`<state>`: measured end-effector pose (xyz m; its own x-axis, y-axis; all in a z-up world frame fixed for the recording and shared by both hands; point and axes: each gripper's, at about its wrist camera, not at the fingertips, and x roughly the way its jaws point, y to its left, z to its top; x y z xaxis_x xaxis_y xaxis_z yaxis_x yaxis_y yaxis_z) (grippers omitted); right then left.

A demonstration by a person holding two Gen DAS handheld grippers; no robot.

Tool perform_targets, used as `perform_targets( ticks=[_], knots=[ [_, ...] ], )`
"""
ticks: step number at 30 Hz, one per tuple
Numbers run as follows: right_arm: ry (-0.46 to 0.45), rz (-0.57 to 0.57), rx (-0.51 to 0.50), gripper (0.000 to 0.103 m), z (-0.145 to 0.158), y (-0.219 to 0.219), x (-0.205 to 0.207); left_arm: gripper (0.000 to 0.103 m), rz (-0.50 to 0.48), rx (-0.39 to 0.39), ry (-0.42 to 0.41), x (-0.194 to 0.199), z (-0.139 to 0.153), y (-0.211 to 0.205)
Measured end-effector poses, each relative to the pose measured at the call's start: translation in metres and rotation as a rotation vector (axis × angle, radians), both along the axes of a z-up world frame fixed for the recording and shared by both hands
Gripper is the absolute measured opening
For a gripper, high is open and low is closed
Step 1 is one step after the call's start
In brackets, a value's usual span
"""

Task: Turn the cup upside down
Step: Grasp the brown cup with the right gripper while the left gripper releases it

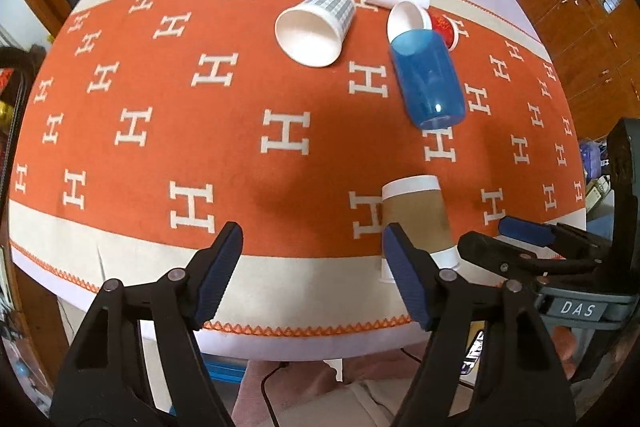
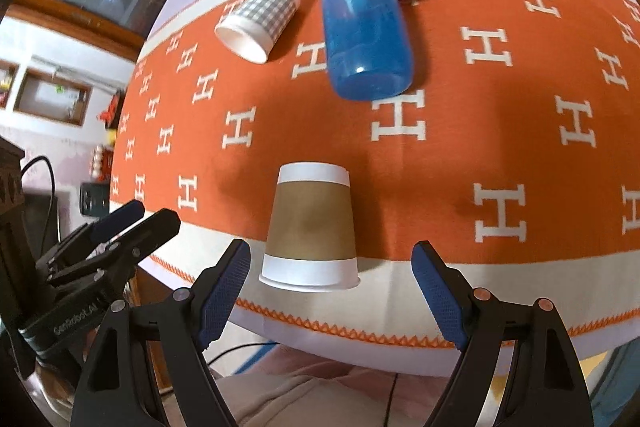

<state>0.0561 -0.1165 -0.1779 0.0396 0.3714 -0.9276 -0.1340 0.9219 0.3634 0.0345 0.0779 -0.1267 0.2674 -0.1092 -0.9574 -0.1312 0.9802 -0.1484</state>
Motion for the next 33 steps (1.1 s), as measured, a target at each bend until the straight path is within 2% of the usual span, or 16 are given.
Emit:
perform_targets(
  ticks=[7,13,23,29,33],
  knots=[
    [0.048,0.065,0.012,0.084,-0.021,0.007,0.009,0.065,0.040,0.034,-0.022,-0.001,-0.021,0.010],
    [0.110,0.080,0.054,0.084,-0.038,0.011,0.026,0.059,0.065,0.000,-0.007,-0.004,-0.038,0.019],
    [0.220,0.110,0.116,0.083,-0.063,0.026,0.056,0.059,0.082,-0.018,0.027,-0.006,-0.050,0.024],
    [0.311,0.136,0.154,0.067,-0.083,0.035,0.064,0.059,0.086,-0.021,0.048,-0.007,-0.057,0.023],
    [0.318,0.146,0.169,0.062,-0.086,0.038,0.062,0.059,0.084,-0.016,0.047,-0.006,-0.058,0.022]
  ],
)
